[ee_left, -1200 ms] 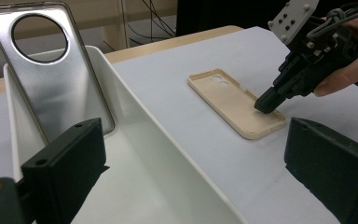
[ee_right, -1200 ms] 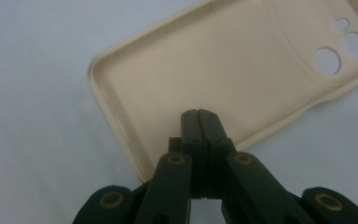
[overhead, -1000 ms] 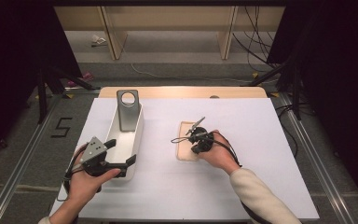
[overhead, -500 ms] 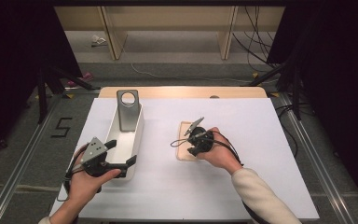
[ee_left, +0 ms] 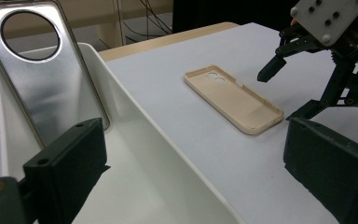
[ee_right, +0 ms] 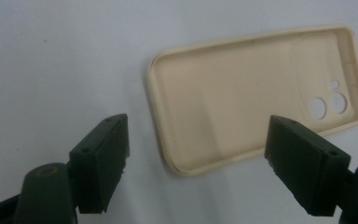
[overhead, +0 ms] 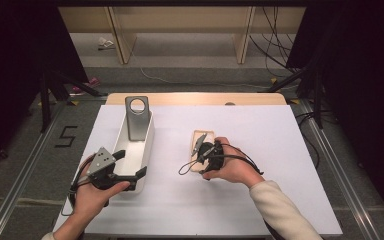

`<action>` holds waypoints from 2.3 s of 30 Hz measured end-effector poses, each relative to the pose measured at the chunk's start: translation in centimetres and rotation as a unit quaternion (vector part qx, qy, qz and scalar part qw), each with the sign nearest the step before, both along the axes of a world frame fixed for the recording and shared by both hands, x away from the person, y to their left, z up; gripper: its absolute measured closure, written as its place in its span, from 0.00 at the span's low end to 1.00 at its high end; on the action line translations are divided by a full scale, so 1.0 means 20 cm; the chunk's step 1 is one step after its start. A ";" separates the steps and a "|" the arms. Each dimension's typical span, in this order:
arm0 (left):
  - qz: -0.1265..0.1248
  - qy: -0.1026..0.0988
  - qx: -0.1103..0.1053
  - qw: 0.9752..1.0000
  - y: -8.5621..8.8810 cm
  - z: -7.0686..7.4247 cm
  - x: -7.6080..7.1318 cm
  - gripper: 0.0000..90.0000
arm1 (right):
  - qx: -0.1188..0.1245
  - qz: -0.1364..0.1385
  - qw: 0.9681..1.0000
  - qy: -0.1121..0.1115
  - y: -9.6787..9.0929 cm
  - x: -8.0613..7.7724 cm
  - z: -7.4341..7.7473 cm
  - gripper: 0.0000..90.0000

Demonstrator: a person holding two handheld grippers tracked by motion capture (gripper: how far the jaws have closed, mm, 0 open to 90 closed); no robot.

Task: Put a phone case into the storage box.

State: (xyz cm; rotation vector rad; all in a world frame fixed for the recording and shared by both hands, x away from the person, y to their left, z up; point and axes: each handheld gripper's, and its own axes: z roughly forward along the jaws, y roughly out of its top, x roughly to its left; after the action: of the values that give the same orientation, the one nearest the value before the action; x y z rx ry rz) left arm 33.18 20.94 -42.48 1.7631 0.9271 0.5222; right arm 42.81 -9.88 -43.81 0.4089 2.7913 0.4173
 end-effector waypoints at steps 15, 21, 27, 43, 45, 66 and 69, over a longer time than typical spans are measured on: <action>-0.001 0.000 0.000 1.000 0.00 0.00 0.00 0.06 | -0.062 0.033 0.998 -0.002 0.06 -0.02 -0.05 0.31; -0.001 0.001 0.000 1.000 0.00 0.00 0.00 0.06 | -0.076 0.034 0.996 -0.008 0.08 -0.01 -0.06 0.33; -0.001 0.002 0.000 1.000 0.00 0.00 0.00 0.06 | -0.088 0.034 0.995 -0.014 0.10 0.01 -0.07 0.36; -0.004 0.003 0.001 1.000 -0.01 -0.01 0.00 0.07 | -0.114 0.050 0.992 -0.002 0.14 0.02 -0.10 0.51; -0.004 0.004 0.001 1.000 -0.01 -0.01 0.00 0.07 | -0.113 0.059 0.992 0.002 0.14 0.02 -0.10 0.57; -0.005 0.002 0.000 1.000 -0.01 -0.01 0.00 0.08 | -0.129 0.086 0.987 0.032 0.16 -0.01 -0.10 0.89; -0.004 0.002 0.001 1.000 -0.01 -0.01 0.00 0.08 | -0.124 0.085 0.988 0.031 0.16 -0.01 -0.10 0.90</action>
State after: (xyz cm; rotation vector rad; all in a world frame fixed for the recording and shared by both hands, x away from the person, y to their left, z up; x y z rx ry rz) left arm 33.24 20.80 -42.60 1.7701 0.9213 0.5144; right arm 42.58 -6.59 -45.84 0.1298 2.9004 0.0895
